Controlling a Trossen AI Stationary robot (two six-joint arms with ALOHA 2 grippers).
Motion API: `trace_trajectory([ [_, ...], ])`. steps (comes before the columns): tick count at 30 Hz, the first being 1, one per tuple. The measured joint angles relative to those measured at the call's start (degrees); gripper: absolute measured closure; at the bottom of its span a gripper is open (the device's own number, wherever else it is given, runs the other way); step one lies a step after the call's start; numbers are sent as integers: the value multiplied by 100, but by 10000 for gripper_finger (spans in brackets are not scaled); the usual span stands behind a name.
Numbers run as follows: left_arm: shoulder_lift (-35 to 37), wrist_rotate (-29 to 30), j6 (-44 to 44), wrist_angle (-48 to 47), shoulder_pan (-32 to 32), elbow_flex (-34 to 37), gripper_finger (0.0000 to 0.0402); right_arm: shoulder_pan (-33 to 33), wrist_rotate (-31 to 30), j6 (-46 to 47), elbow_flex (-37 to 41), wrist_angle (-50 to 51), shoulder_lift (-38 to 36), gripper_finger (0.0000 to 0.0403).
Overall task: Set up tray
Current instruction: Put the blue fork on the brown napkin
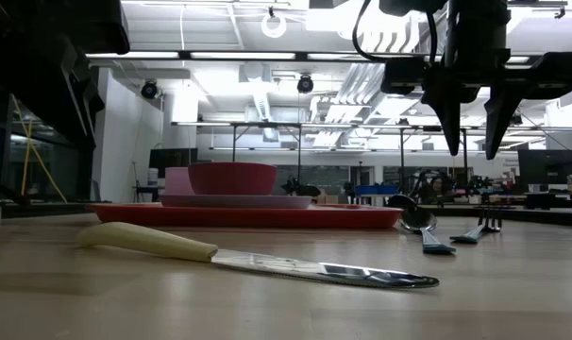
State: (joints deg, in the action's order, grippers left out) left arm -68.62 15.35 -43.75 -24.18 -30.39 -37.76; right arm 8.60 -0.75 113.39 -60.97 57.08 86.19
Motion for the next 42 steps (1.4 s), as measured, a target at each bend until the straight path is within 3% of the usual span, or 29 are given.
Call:
trace_trajectory([
  [26,107,-155,0,-439,0,2,263,-184,265,339,7,463,601,269],
  [35,237,-153,-12,-721,0,2,263,-300,293,462,673,-607,564,269],
  [42,331,-144,-145,-984,0,7,263,-469,424,546,990,-780,553,269],
])
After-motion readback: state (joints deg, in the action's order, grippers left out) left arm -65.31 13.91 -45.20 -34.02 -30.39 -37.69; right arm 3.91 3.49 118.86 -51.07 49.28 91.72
